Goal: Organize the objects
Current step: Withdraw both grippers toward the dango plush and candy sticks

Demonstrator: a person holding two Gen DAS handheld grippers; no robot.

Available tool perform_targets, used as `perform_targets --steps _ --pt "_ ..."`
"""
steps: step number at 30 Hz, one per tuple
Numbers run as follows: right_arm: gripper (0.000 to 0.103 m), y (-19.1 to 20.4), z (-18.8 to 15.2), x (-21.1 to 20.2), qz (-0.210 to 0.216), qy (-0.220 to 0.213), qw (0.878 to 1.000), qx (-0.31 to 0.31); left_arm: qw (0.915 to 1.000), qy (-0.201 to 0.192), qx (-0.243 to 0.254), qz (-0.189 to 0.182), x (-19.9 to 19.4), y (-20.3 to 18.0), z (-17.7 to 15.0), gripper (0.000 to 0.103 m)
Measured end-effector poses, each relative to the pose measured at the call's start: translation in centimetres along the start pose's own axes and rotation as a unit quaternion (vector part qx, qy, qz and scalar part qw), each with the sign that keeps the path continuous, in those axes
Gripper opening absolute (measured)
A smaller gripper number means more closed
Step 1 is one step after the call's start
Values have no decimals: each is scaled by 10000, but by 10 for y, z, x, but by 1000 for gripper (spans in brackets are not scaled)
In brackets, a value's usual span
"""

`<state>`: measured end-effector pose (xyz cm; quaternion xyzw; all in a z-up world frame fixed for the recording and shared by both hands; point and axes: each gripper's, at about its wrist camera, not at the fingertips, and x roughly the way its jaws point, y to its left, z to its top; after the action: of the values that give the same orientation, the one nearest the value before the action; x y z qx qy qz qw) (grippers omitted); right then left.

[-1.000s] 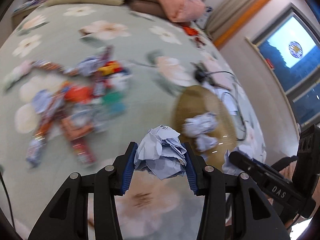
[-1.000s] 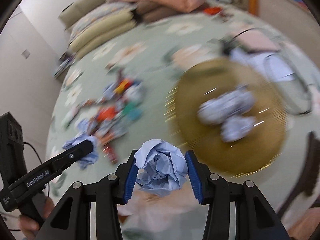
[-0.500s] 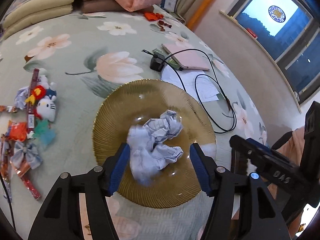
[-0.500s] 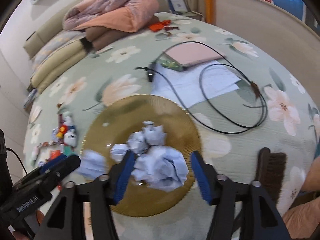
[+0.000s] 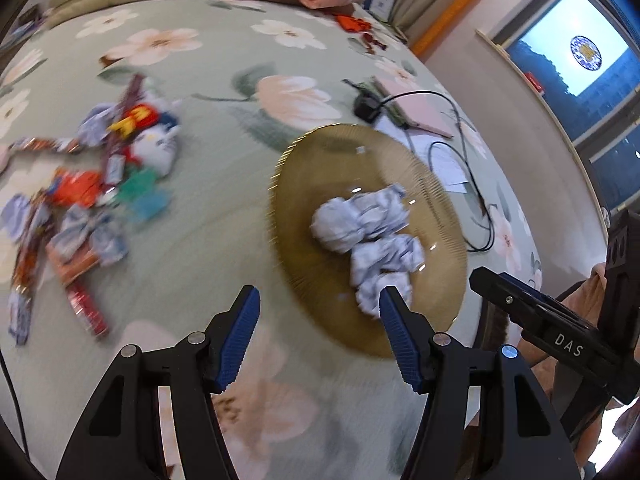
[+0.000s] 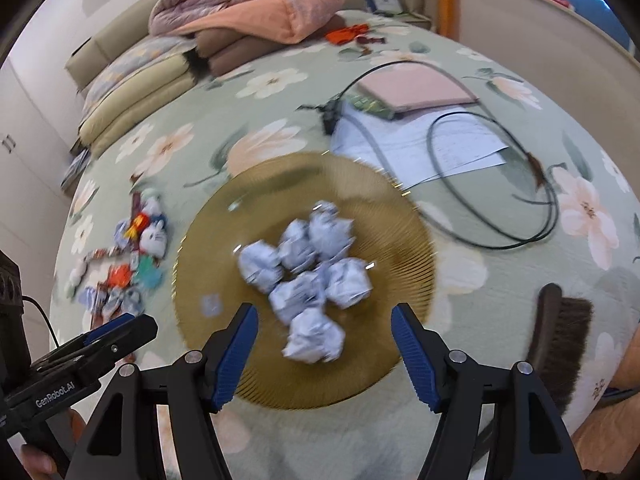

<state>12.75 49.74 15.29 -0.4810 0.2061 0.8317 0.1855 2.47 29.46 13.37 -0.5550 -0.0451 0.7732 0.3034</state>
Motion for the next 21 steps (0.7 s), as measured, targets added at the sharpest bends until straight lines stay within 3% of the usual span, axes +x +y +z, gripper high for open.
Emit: perform_targets --steps 5,12,21 --pt "67 42 -19 13 328 291 9988 -237 9993 71 -259 247 -20 39 -21 60" --pt "67 131 -50 34 852 727 9899 -874 9934 110 -906 689 -53 114 -55 60" --pt "67 234 -71 57 1281 990 9752 -1512 9834 -181 -1310 1239 -99 211 -53 60"
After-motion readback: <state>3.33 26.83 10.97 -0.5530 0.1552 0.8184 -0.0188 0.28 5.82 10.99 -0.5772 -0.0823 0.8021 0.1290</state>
